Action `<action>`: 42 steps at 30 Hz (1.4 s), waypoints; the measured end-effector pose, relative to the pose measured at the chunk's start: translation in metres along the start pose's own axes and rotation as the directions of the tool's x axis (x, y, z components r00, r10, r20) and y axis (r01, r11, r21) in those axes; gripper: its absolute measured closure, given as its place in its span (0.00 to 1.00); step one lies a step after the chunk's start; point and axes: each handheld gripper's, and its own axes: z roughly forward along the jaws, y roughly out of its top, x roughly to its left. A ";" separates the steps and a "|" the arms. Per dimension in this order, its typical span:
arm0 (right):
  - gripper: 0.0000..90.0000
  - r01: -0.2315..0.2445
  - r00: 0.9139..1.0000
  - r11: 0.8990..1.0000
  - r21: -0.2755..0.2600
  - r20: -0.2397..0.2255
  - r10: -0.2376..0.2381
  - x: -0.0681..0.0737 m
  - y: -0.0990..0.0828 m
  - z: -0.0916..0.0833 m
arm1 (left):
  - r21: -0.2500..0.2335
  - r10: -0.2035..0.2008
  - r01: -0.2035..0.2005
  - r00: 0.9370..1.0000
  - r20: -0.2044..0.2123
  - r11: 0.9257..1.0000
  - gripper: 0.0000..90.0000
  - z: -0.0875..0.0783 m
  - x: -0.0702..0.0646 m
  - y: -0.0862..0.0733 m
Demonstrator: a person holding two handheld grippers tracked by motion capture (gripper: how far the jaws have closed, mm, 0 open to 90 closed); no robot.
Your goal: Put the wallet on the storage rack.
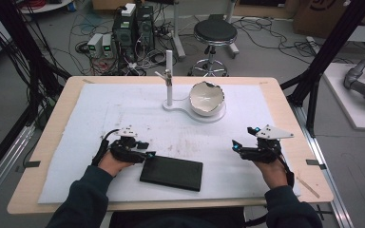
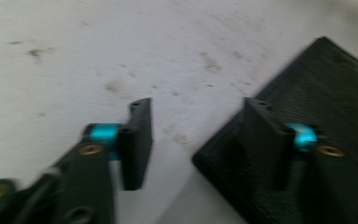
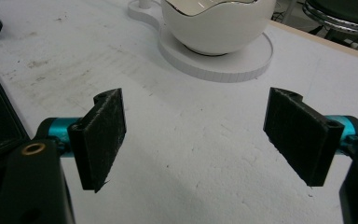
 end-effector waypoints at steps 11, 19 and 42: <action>0.23 0.000 1.000 1.000 -0.005 0.006 0.000 0.001 0.000 -0.004 | 0.006 0.035 -0.035 0.999 0.028 0.999 0.84 0.003 -0.007 0.000; 0.23 0.012 1.000 1.000 -0.007 0.002 -0.012 0.002 0.001 -0.003 | -0.029 0.068 -0.070 0.996 -0.056 0.997 0.76 0.004 -0.017 0.007; 0.23 0.010 1.000 1.000 -0.002 0.007 -0.010 0.000 -0.001 -0.003 | -0.084 -0.052 0.052 0.999 -0.006 0.995 0.95 -0.009 -0.011 -0.007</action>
